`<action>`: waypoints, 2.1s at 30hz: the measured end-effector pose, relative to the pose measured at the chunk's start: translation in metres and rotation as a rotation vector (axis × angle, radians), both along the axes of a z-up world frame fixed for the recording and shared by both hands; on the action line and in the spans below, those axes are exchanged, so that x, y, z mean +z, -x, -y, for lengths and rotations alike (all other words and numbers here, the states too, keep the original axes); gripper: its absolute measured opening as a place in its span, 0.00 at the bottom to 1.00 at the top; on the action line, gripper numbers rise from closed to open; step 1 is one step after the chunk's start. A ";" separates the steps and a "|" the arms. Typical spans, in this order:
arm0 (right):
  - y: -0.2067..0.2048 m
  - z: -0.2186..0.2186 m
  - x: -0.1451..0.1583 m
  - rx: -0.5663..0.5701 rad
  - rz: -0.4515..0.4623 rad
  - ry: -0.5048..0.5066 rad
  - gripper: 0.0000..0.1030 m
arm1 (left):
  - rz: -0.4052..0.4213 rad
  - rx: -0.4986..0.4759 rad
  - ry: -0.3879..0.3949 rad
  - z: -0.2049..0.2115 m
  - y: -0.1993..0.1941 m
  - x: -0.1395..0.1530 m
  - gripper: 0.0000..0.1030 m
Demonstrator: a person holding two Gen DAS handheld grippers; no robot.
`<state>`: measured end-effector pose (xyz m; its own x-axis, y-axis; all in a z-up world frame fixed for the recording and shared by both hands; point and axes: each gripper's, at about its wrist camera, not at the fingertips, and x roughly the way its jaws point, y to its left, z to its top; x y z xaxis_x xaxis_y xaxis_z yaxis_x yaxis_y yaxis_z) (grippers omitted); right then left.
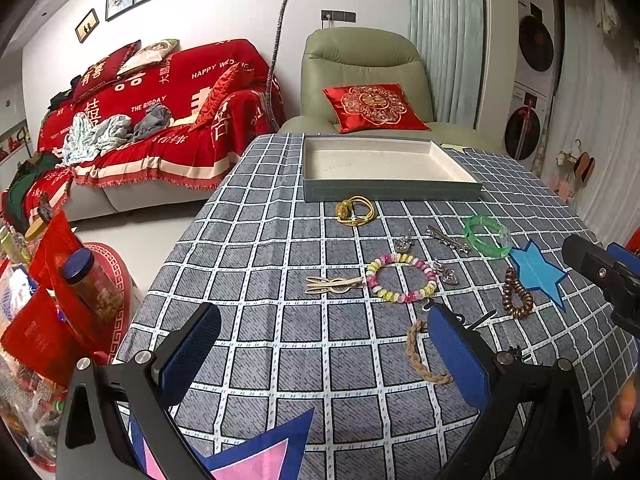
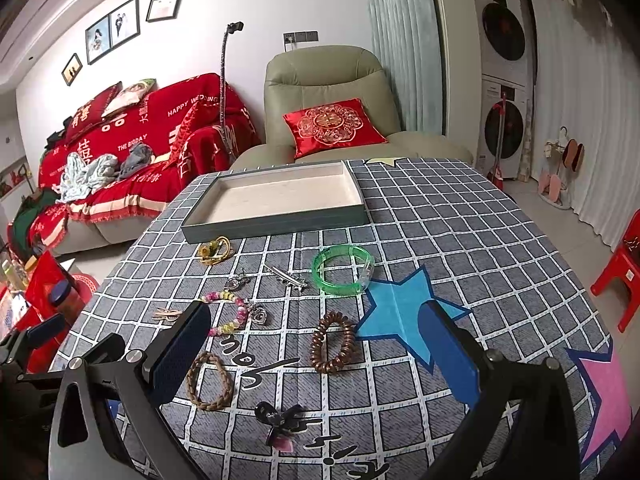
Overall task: Organize jewelry
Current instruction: 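Grasp the tan wooden hairpin with the left tool while the right tool grasps the brown bead bracelet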
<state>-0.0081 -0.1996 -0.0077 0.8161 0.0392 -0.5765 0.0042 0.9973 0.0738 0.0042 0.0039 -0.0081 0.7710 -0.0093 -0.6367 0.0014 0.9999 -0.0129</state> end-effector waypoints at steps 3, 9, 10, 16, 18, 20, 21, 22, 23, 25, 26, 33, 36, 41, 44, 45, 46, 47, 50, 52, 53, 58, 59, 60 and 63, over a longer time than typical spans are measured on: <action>0.000 -0.001 -0.004 0.001 -0.007 -0.001 1.00 | -0.004 -0.004 -0.002 0.001 -0.001 -0.001 1.00; -0.007 0.007 -0.010 -0.011 -0.044 -0.013 1.00 | -0.032 -0.030 -0.013 -0.001 -0.009 -0.003 1.00; -0.008 0.009 -0.011 -0.014 -0.057 -0.013 1.00 | -0.041 -0.034 -0.015 -0.002 -0.012 -0.004 1.00; -0.018 0.022 -0.022 -0.045 -0.152 -0.019 1.00 | -0.094 -0.078 -0.027 -0.013 -0.035 -0.011 1.00; -0.022 0.029 -0.025 -0.055 -0.185 -0.026 1.00 | -0.099 -0.099 -0.048 -0.015 -0.043 -0.013 1.00; -0.028 0.035 -0.031 -0.066 -0.228 -0.041 1.00 | -0.109 -0.114 -0.078 -0.015 -0.052 -0.015 1.00; -0.033 0.042 -0.034 -0.075 -0.260 -0.051 1.00 | -0.114 -0.124 -0.094 -0.015 -0.056 -0.016 1.00; -0.033 0.042 -0.034 -0.075 -0.260 -0.051 1.00 | -0.118 -0.139 -0.106 -0.014 -0.061 -0.018 1.00; -0.038 0.046 -0.038 -0.087 -0.292 -0.047 1.00 | -0.123 -0.157 -0.117 -0.013 -0.065 -0.019 1.00; -0.041 0.047 -0.041 -0.090 -0.305 -0.045 1.00 | -0.138 -0.203 -0.137 -0.011 -0.073 -0.021 1.00; -0.043 0.049 -0.043 -0.091 -0.318 -0.046 1.00 | -0.146 -0.226 -0.143 -0.010 -0.077 -0.022 1.00; -0.057 0.059 -0.063 -0.119 -0.413 -0.078 0.99 | -0.202 -0.384 -0.195 -0.003 -0.105 -0.034 1.00; -0.061 0.063 -0.069 -0.131 -0.440 -0.097 0.92 | -0.212 -0.437 -0.217 0.001 -0.114 -0.039 1.00; -0.066 0.058 -0.077 -0.118 -0.483 -0.083 0.77 | -0.215 -0.553 -0.262 0.012 -0.121 -0.044 1.00; -0.070 0.053 -0.077 -0.109 -0.486 -0.050 0.74 | -0.221 -0.623 -0.296 0.018 -0.119 -0.048 0.96; -0.070 0.053 -0.077 -0.105 -0.488 -0.047 0.74 | -0.235 -0.646 -0.307 0.020 -0.119 -0.050 0.89; -0.071 0.052 -0.077 -0.101 -0.490 -0.042 0.74 | -0.242 -0.661 -0.309 0.021 -0.119 -0.051 0.89; -0.072 0.051 -0.077 -0.097 -0.493 -0.033 0.73 | -0.242 -0.674 -0.303 0.021 -0.120 -0.051 0.89; -0.076 0.049 -0.078 -0.089 -0.498 -0.011 0.73 | -0.250 -0.724 -0.297 0.021 -0.121 -0.052 0.87; -0.078 0.047 -0.079 -0.082 -0.506 0.010 0.72 | -0.274 -0.763 -0.265 0.019 -0.122 -0.052 0.77; -0.079 0.043 -0.079 -0.074 -0.511 0.030 0.71 | -0.289 -0.777 -0.245 0.018 -0.123 -0.051 0.74; -0.078 0.036 -0.077 -0.052 -0.507 0.053 0.52 | -0.319 -0.834 -0.204 0.022 -0.116 -0.050 0.39; -0.078 0.035 -0.077 -0.046 -0.506 0.055 0.44 | -0.311 -0.839 -0.214 0.025 -0.112 -0.050 0.36; -0.079 0.033 -0.076 -0.037 -0.505 0.056 0.39 | -0.313 -0.843 -0.214 0.026 -0.110 -0.050 0.26; -0.079 0.027 -0.075 -0.019 -0.500 0.056 0.13 | -0.310 -0.807 -0.214 0.027 -0.106 -0.050 0.25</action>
<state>0.0704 -0.2269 -0.0827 0.4400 -0.0148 -0.8979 0.0435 0.9990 0.0048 0.1099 -0.0231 -0.0583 0.3737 -0.3322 -0.8660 0.7340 0.6767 0.0572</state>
